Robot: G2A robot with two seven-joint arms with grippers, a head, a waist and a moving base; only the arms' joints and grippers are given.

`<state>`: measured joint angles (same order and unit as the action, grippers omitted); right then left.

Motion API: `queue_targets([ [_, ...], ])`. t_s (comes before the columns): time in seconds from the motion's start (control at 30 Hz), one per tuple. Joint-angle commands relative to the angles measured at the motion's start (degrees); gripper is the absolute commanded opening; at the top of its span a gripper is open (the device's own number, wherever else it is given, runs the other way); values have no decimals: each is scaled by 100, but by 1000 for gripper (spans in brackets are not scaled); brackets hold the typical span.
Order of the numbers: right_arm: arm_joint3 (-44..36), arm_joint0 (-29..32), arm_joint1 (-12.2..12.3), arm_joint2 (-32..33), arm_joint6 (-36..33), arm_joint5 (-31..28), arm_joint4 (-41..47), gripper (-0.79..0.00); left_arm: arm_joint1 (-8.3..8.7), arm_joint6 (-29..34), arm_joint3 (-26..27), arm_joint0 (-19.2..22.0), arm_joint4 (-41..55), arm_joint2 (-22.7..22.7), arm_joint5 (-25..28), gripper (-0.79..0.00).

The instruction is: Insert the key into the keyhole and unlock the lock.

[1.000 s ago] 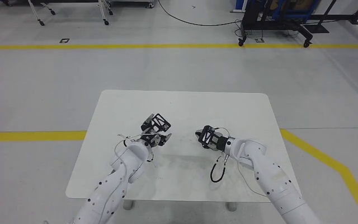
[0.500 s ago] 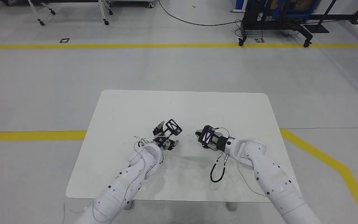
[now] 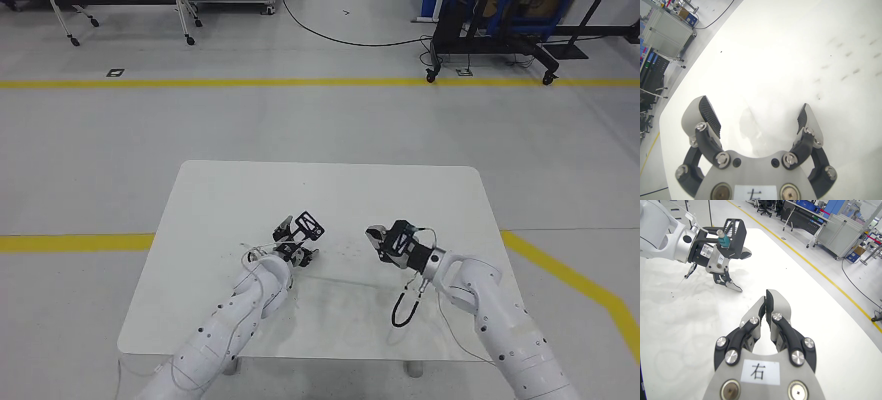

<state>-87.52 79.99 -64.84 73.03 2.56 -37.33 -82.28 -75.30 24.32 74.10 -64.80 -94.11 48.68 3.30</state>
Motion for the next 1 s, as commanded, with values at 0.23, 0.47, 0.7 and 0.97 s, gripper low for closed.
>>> queue_targets([
  [0.23,7,-1,-3,-13,3,6,20,-785,1,-34,13,-10,21,8,-2,0],
  [0.47,358,-282,-119,-152,-335,43,1682,-785,300,-1839,969,-888,1616,1403,1192,0],
  [0.7,1369,-1018,-217,-328,-1450,-723,4468,-785,568,-1669,622,-1231,4213,2352,4533,0],
  [0.97,1508,-1243,-221,-379,-1697,-905,4705,-785,625,-949,233,-905,4822,2397,5046,0],
])
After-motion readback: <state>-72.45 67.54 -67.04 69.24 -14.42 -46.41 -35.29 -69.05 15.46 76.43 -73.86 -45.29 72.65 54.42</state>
